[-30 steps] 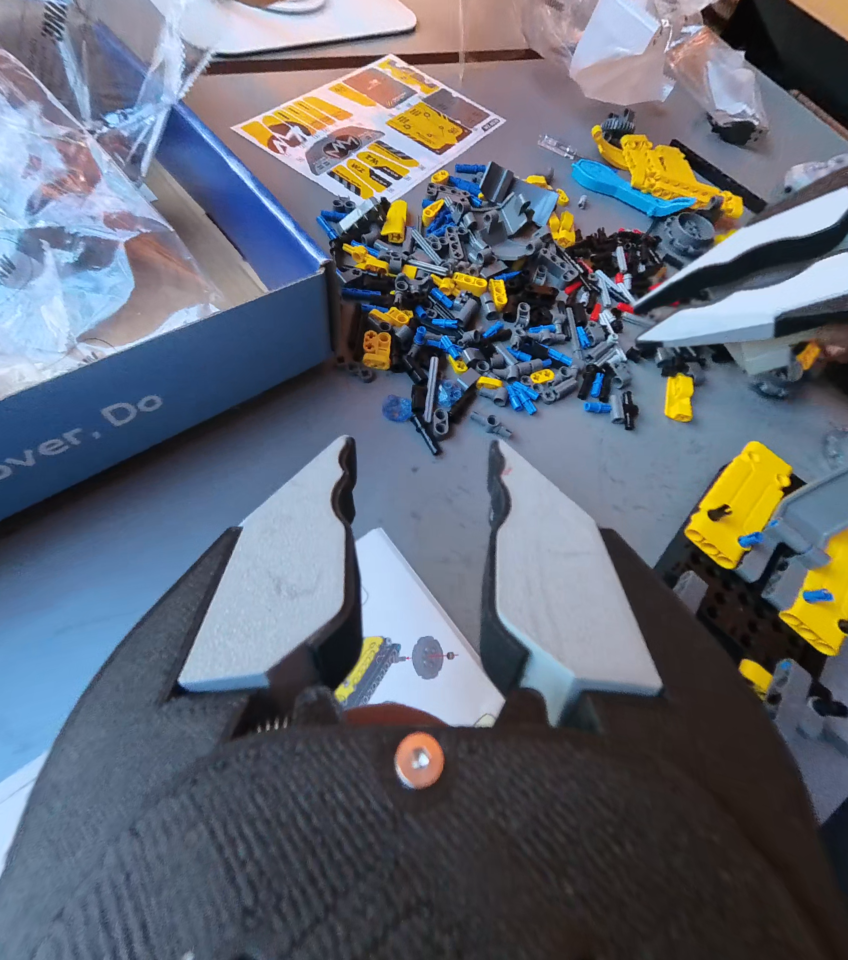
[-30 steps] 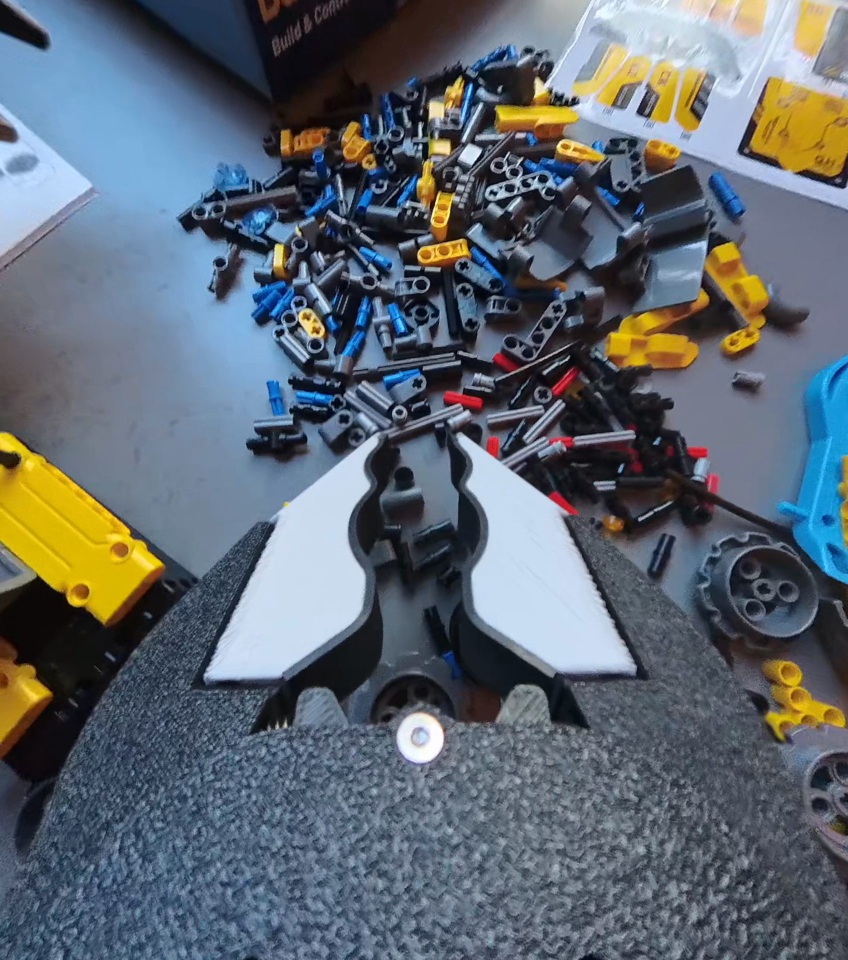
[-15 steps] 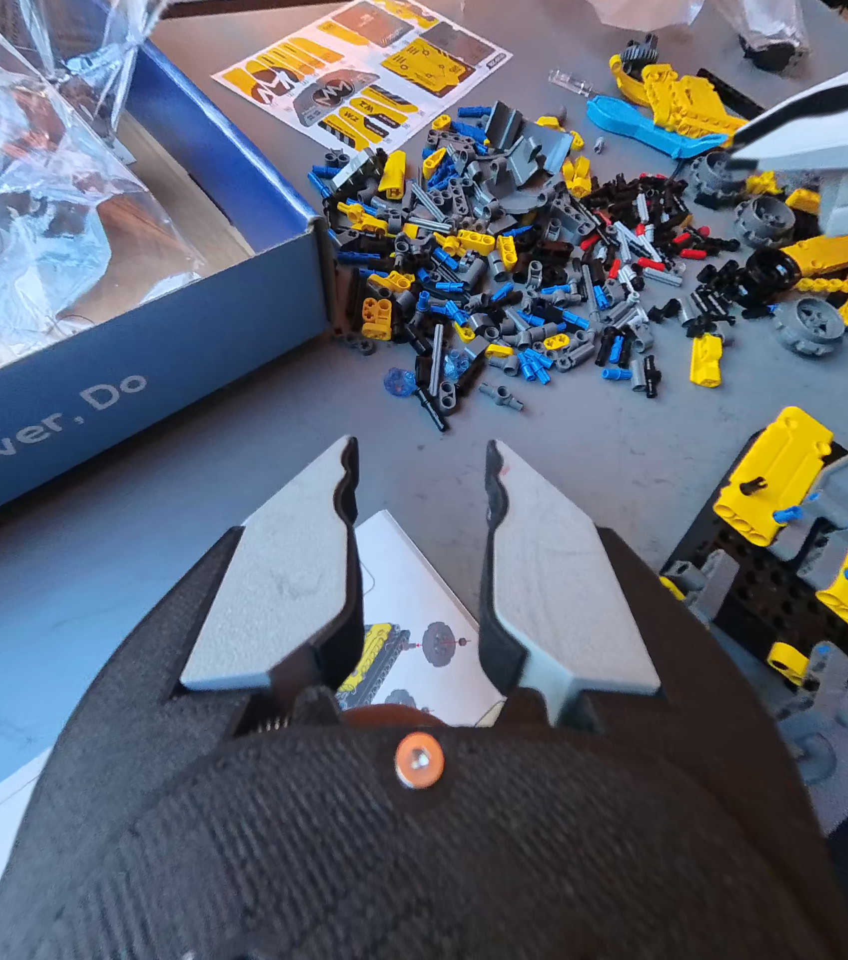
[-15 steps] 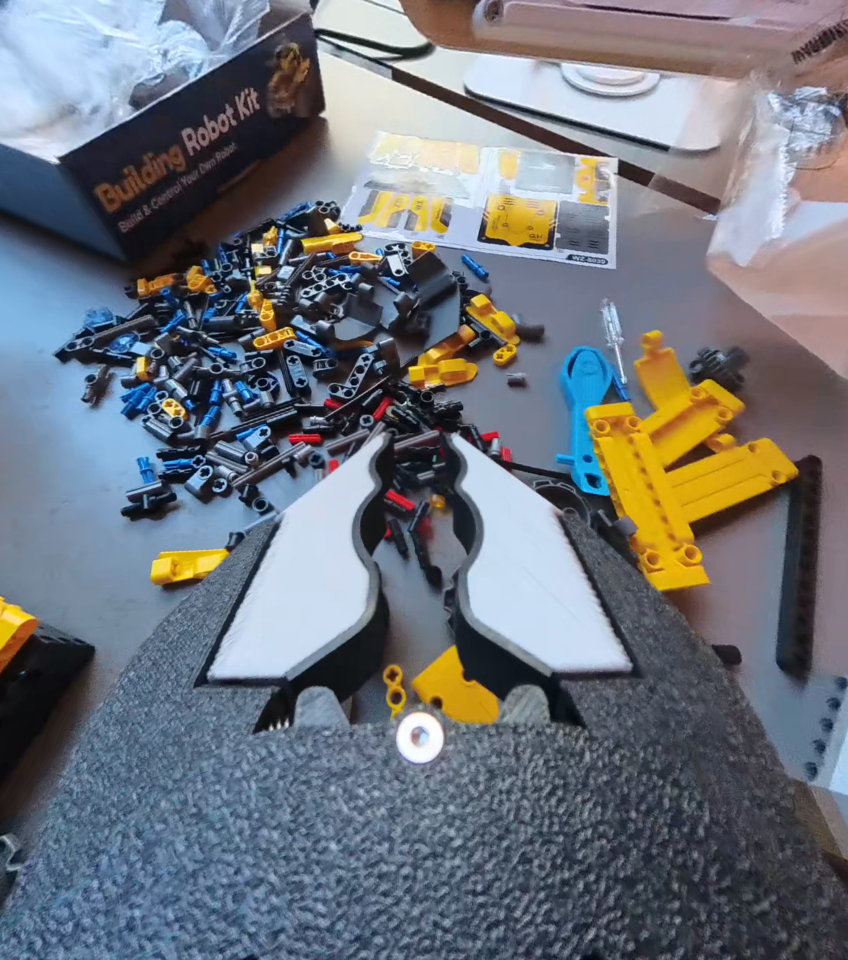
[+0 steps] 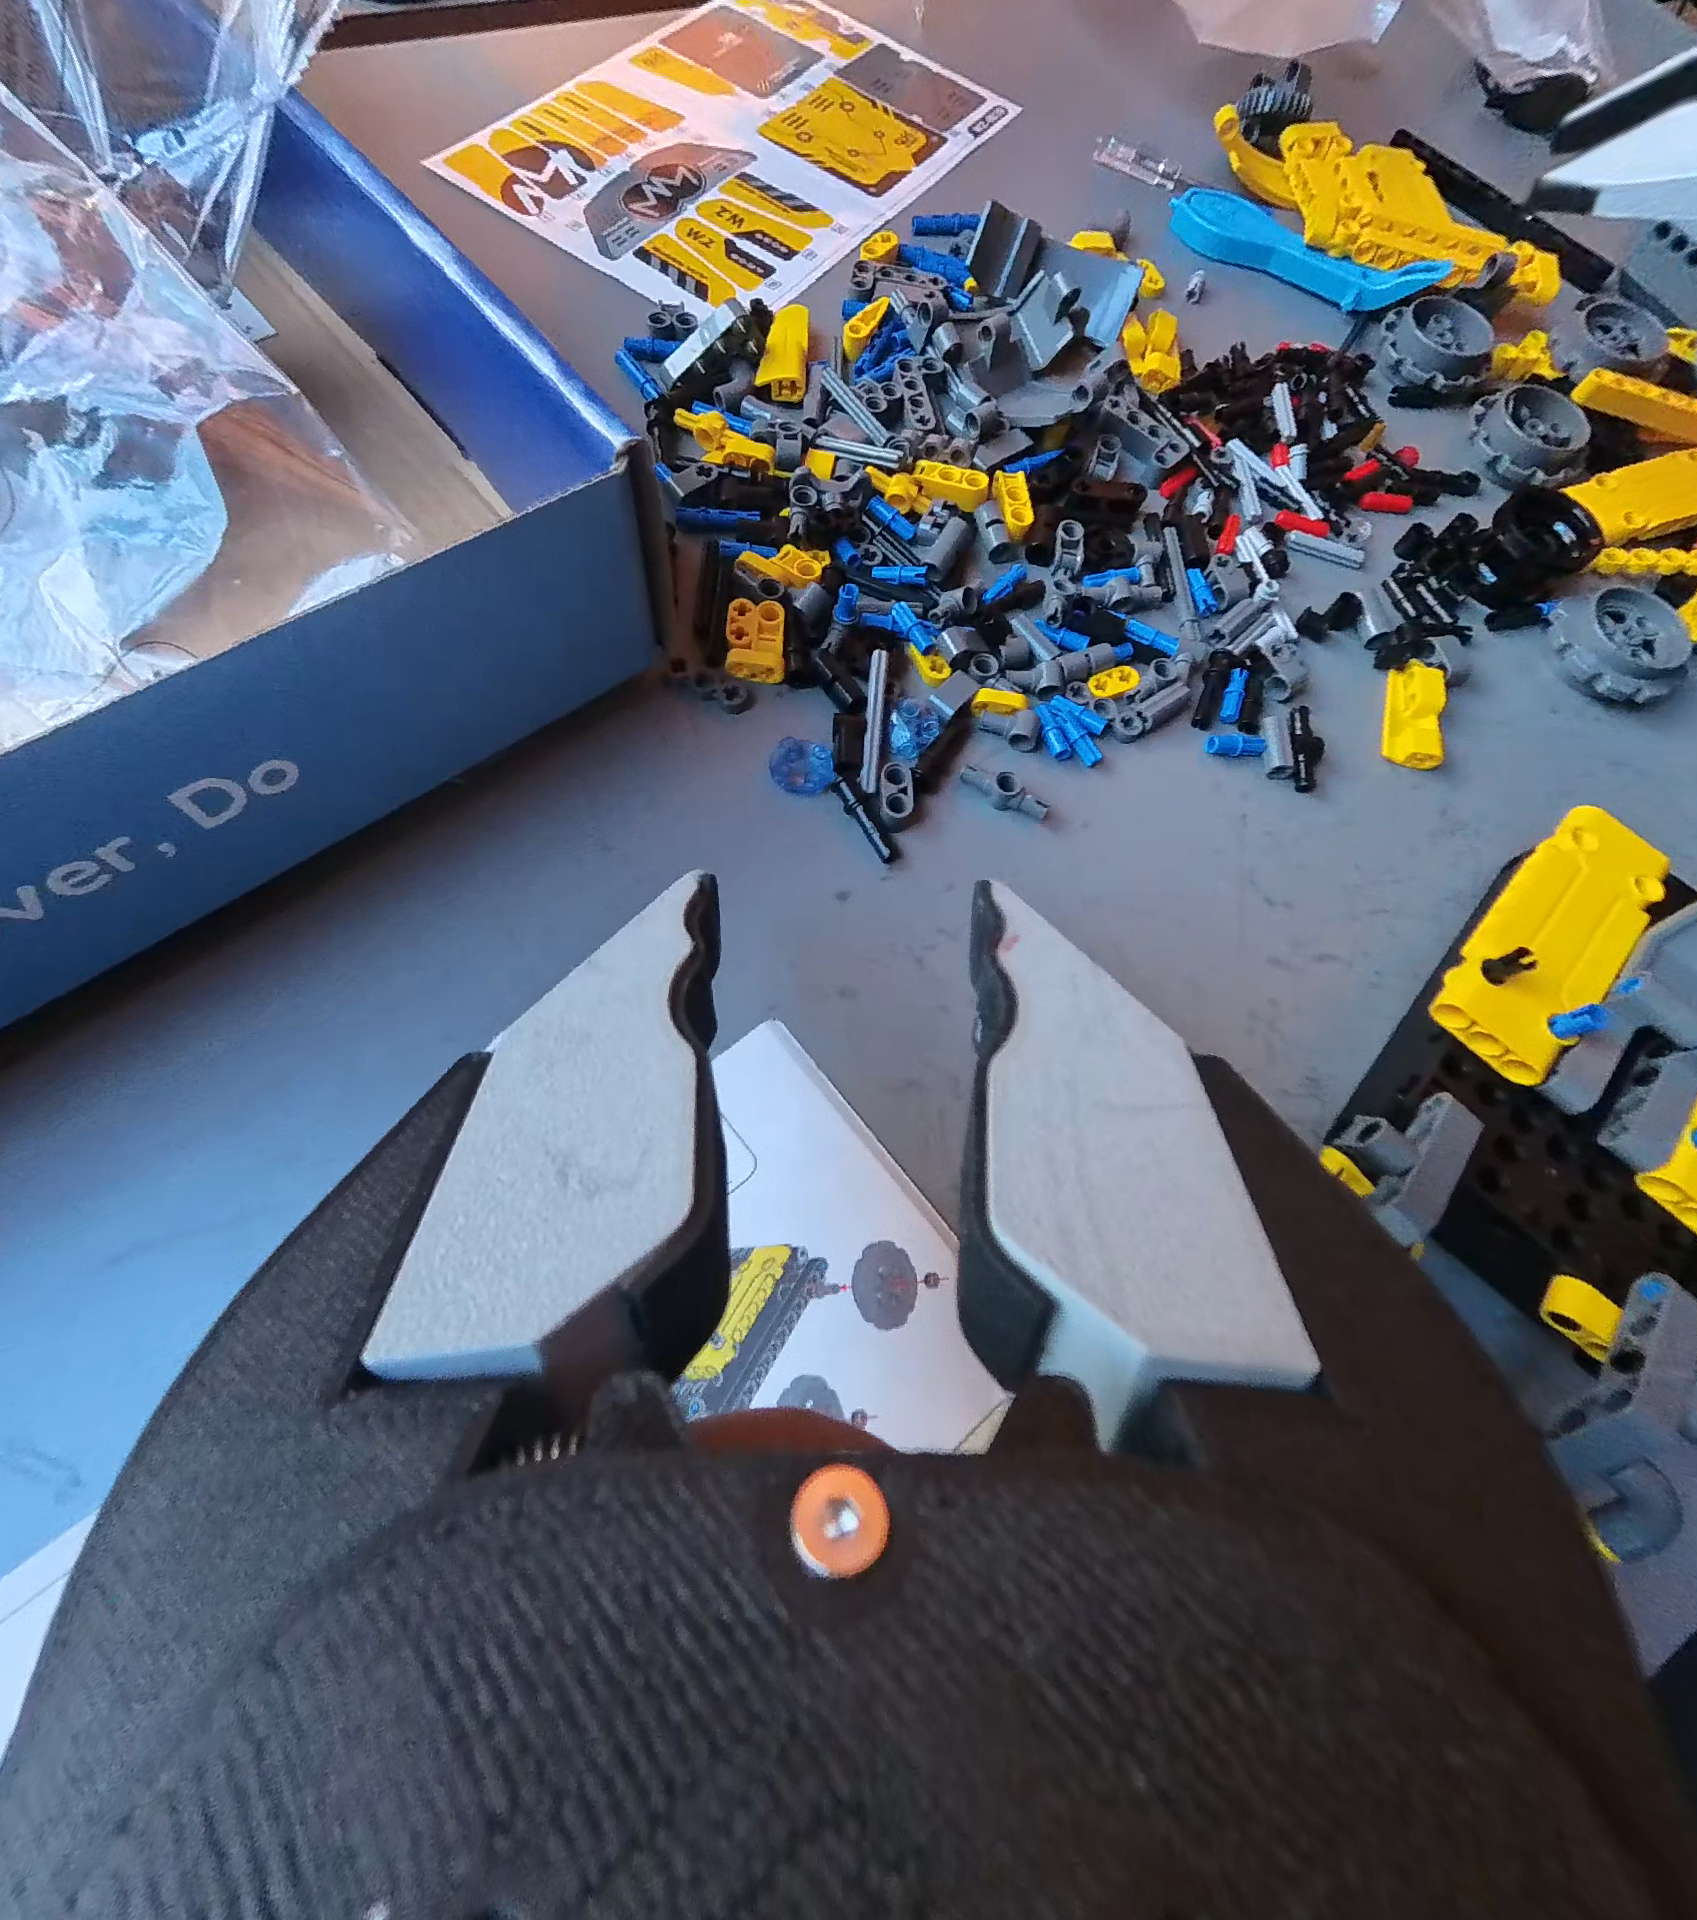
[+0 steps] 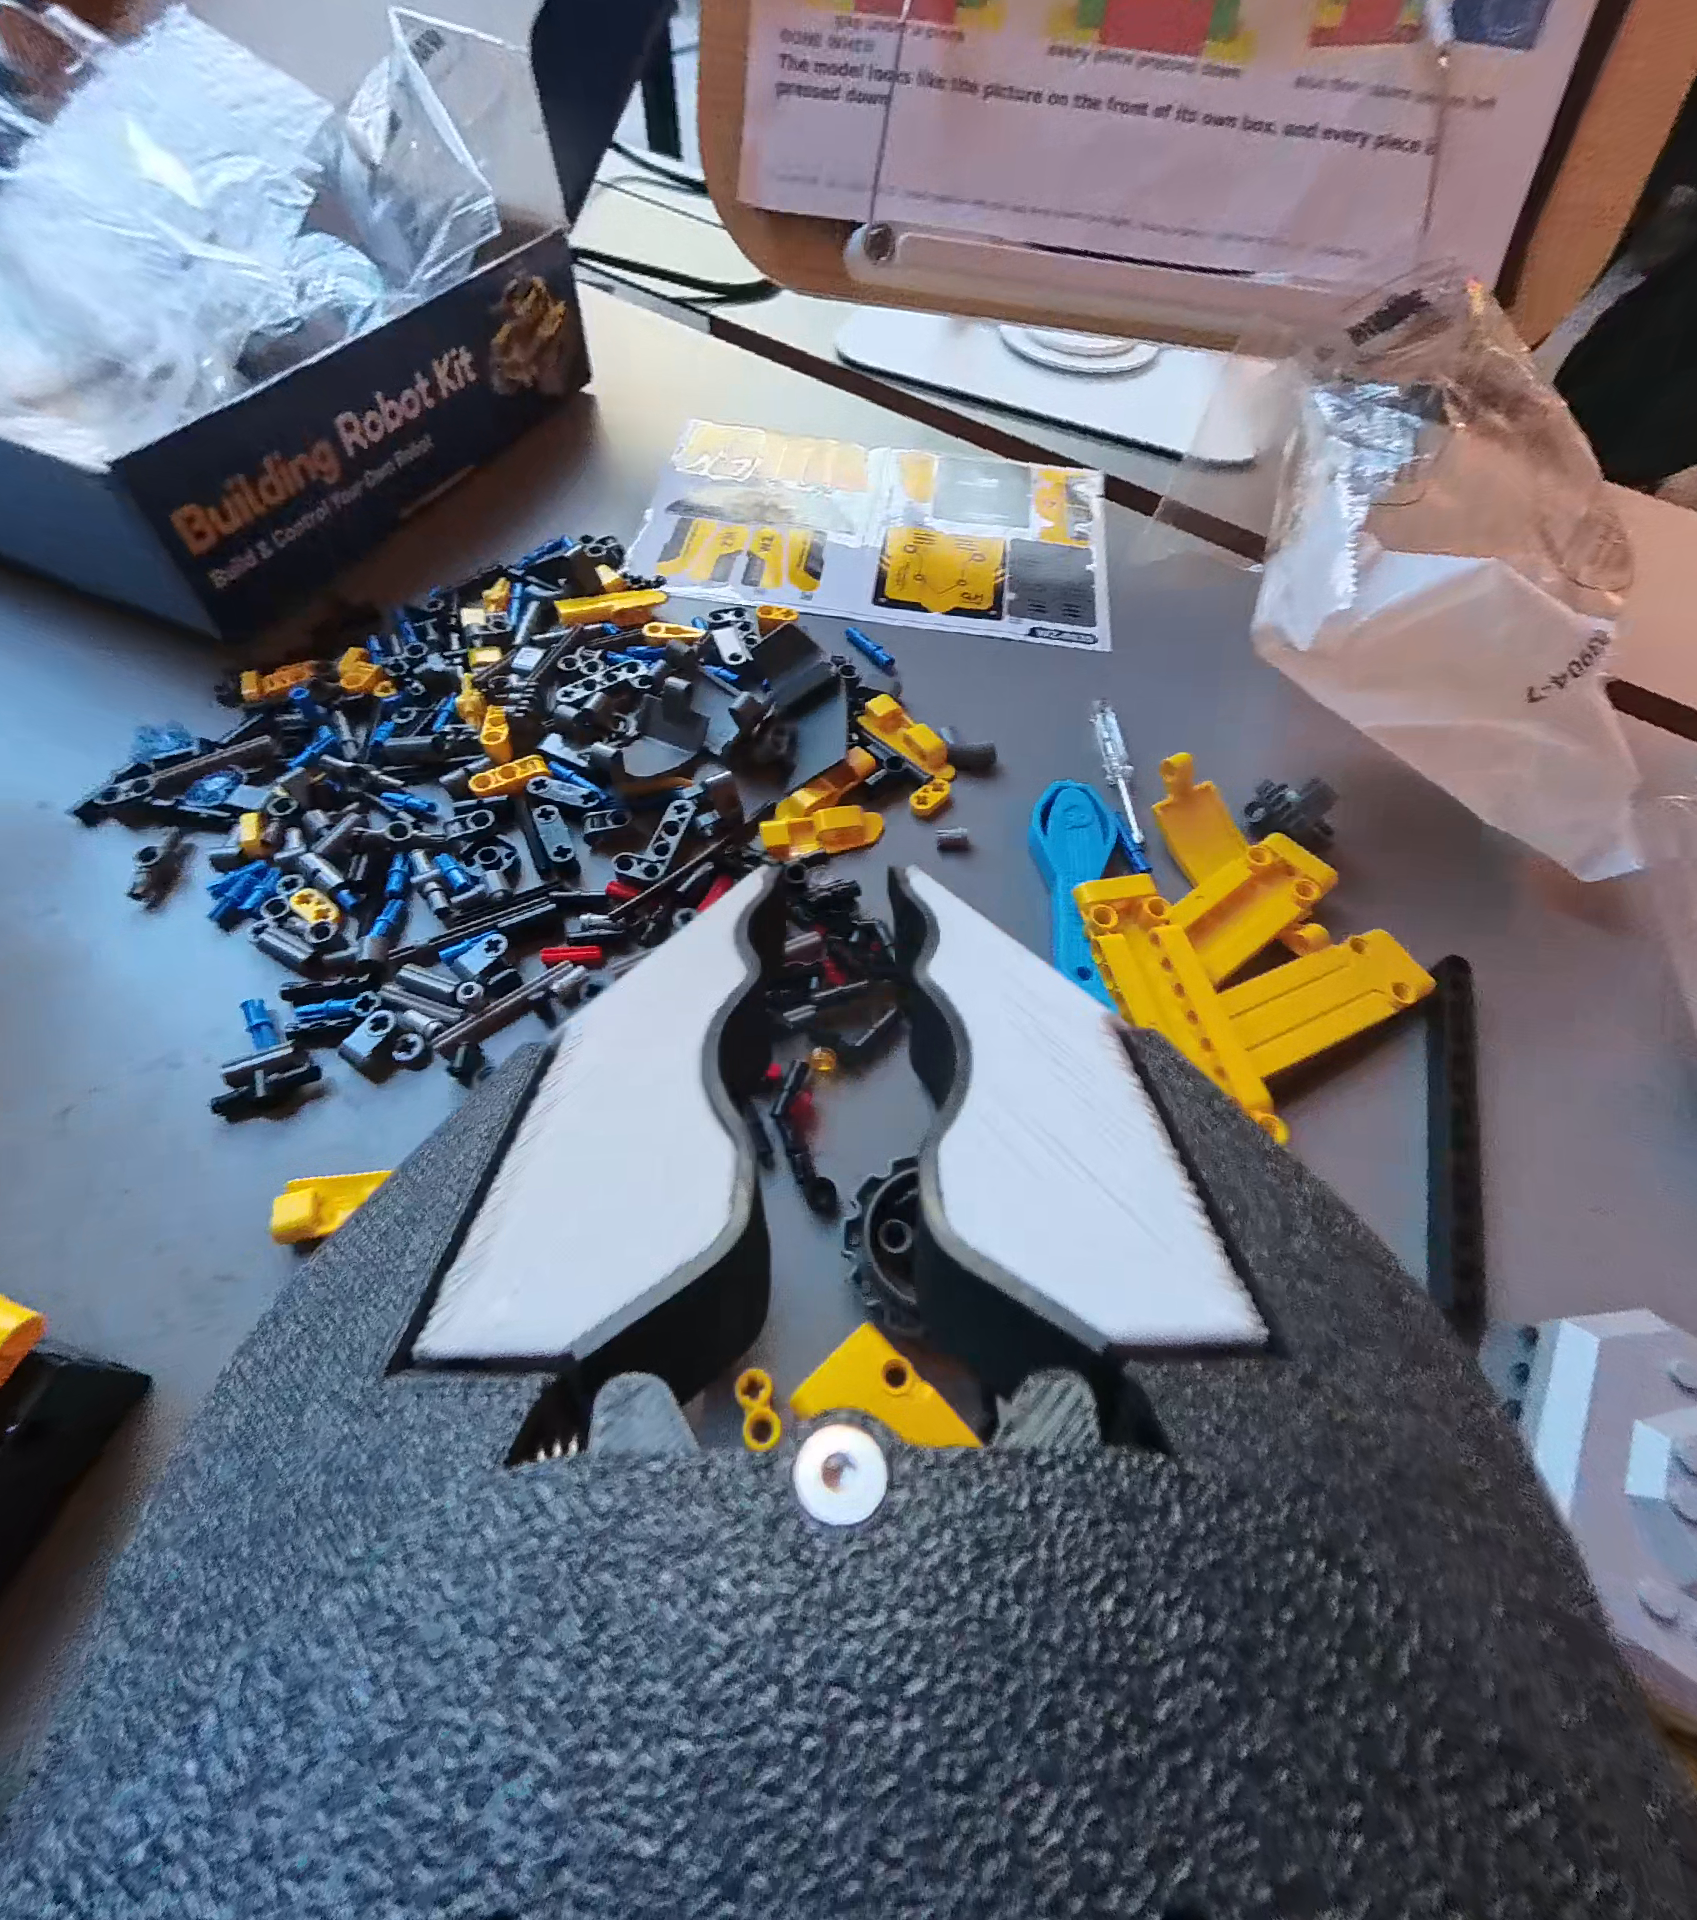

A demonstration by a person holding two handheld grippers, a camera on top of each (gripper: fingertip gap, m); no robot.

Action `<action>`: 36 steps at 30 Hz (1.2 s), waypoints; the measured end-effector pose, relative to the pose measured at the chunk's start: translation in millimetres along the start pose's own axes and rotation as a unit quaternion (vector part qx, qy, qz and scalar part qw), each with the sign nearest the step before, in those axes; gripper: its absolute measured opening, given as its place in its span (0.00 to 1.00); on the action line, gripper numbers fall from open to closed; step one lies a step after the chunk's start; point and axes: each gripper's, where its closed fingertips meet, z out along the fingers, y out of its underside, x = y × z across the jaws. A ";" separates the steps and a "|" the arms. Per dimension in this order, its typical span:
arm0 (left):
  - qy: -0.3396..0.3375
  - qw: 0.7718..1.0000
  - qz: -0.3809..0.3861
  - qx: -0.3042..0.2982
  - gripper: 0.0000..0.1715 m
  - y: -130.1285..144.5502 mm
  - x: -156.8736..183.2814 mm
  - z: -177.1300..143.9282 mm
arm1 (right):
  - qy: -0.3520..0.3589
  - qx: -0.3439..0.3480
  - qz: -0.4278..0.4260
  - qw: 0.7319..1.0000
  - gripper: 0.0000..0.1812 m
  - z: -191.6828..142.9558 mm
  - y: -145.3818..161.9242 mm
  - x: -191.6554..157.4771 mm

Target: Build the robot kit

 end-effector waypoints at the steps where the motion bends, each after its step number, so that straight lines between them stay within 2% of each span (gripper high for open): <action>1: 0.001 1.000 0.001 0.000 0.26 -0.1 -0.2 -0.8 | -0.012 -0.007 -0.001 1.000 0.11 0.4 0.8 -4.7; 5: 0.008 1.000 0.000 -0.004 0.27 1.9 -2.2 -2.6 | -0.069 -0.066 -0.025 0.995 0.13 4.3 13.9 -31.4; 14: 0.014 1.000 0.003 -0.024 0.27 11.4 -4.0 3.4 | -0.128 -0.122 -0.069 0.982 0.14 16.8 35.9 -71.0; 18: 0.031 0.999 0.014 -0.033 0.27 10.0 0.7 6.4 | -0.118 -0.135 -0.089 0.980 0.14 18.4 40.8 -70.2; 22: 0.030 0.998 0.033 -0.031 0.26 0.8 -3.7 5.0 | -0.105 -0.107 -0.073 0.986 0.13 7.3 23.9 -56.8; 25: 0.040 0.998 0.033 -0.035 0.26 4.6 -4.8 3.1 | -0.118 -0.092 -0.064 0.987 0.13 -12.7 9.3 -49.6; 29: 0.115 0.991 0.047 -0.057 0.25 18.1 18.0 -3.8 | -0.218 -0.124 -0.117 0.961 0.14 -41.3 19.9 -77.2; 31: 0.154 0.984 0.069 -0.059 0.24 17.3 32.9 -12.0 | -0.227 -0.133 -0.152 0.953 0.14 -42.3 28.0 -84.9; 34: 0.171 0.976 0.121 -0.067 0.25 18.8 40.8 -25.5 | -0.264 -0.162 -0.163 0.937 0.14 -38.2 43.2 -105.8; 36: 0.166 0.972 0.149 -0.071 0.25 22.3 39.0 -31.3 | -0.258 -0.185 -0.189 0.929 0.13 -30.2 56.0 -111.2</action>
